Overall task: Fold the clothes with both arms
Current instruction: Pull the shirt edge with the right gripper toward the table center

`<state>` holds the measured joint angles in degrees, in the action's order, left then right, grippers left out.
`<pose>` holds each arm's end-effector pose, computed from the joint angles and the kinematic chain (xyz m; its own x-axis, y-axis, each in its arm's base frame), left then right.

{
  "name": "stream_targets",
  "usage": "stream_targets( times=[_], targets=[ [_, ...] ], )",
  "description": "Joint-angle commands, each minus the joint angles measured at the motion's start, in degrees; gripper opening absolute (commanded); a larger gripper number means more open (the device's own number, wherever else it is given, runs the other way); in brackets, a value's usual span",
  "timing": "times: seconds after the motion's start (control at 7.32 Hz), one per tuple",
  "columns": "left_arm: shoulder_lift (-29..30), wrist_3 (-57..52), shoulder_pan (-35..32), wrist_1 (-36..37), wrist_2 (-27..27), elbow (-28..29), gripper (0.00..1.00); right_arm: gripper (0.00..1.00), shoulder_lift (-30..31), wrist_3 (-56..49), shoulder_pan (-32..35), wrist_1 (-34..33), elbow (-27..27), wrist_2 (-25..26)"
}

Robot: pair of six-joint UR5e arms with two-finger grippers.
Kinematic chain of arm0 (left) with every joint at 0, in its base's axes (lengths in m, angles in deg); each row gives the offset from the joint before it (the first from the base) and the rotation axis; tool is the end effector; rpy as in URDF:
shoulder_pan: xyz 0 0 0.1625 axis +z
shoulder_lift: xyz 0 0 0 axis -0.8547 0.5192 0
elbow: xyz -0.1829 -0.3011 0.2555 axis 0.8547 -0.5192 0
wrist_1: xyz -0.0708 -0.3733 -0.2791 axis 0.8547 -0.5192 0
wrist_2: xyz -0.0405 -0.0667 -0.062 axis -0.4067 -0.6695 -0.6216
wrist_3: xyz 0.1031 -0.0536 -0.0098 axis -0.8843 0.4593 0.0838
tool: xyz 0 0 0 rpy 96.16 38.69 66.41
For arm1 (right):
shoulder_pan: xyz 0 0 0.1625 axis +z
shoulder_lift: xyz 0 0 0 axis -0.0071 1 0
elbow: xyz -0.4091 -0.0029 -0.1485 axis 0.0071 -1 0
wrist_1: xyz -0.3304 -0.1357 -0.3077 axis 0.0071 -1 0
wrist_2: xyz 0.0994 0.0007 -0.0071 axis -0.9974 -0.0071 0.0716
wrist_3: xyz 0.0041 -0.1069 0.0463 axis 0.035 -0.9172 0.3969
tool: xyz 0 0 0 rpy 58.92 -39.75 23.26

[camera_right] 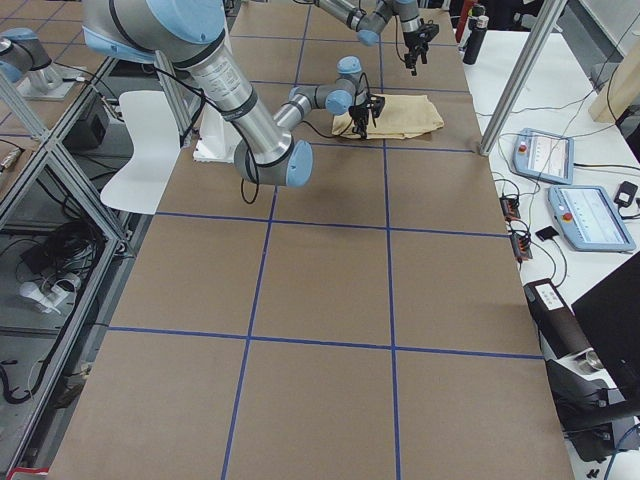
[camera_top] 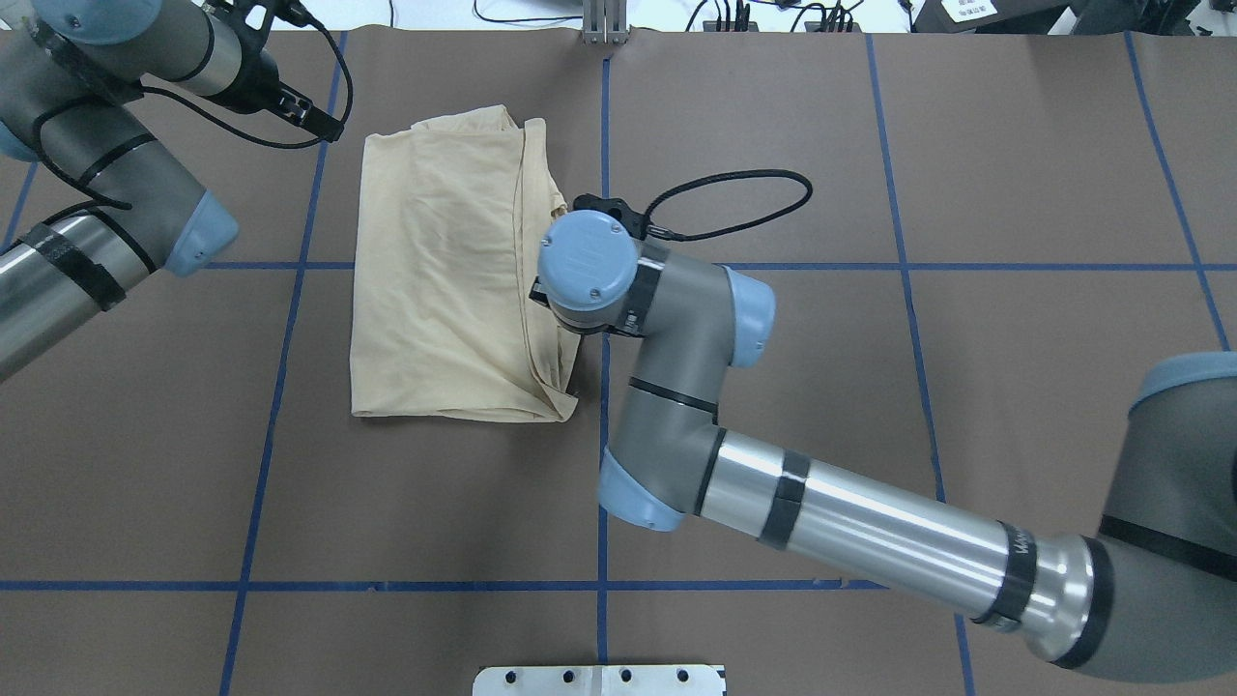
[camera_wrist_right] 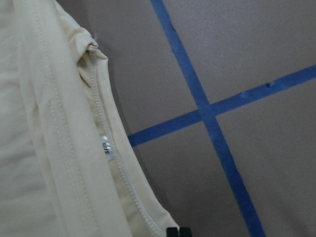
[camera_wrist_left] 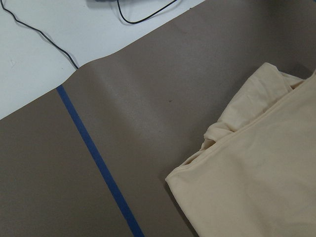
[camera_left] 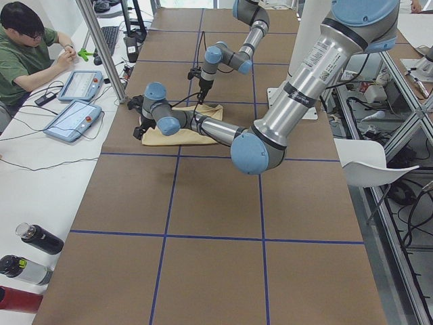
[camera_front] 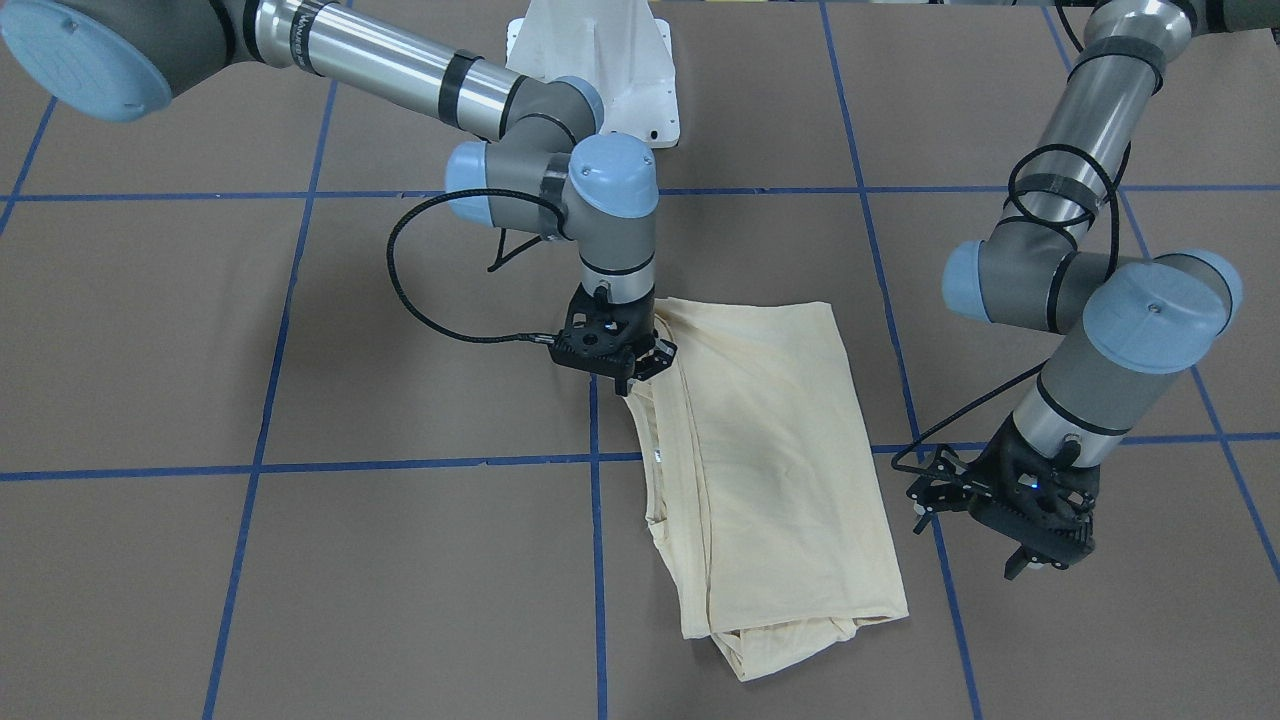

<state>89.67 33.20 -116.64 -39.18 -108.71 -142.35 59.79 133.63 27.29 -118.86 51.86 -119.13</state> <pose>0.3732 -0.7540 0.3922 0.6665 0.5355 -0.5186 -0.0924 0.7496 0.6554 -0.7028 -0.5066 0.1829 0.5636 0.3402 0.7528 -0.4188 0.9031 -0.0946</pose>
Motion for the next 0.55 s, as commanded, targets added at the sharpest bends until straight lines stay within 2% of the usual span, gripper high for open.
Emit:
stream_targets(
  times=[0.0,0.14,0.41],
  targets=[
    [0.1,0.0,0.1,0.0,0.0,0.0,1.00,0.00,14.0,0.1,0.0,0.0,16.1,-0.6],
    [0.0,0.0,0.0,0.0,0.1,0.0,1.00,0.00,17.4,0.9,-2.2,-0.5,21.1,0.1],
    [-0.1,-0.1,0.1,0.0,0.1,-0.1,1.00,0.00,18.6,1.1,-4.4,-1.1,22.8,2.1]
  ],
)
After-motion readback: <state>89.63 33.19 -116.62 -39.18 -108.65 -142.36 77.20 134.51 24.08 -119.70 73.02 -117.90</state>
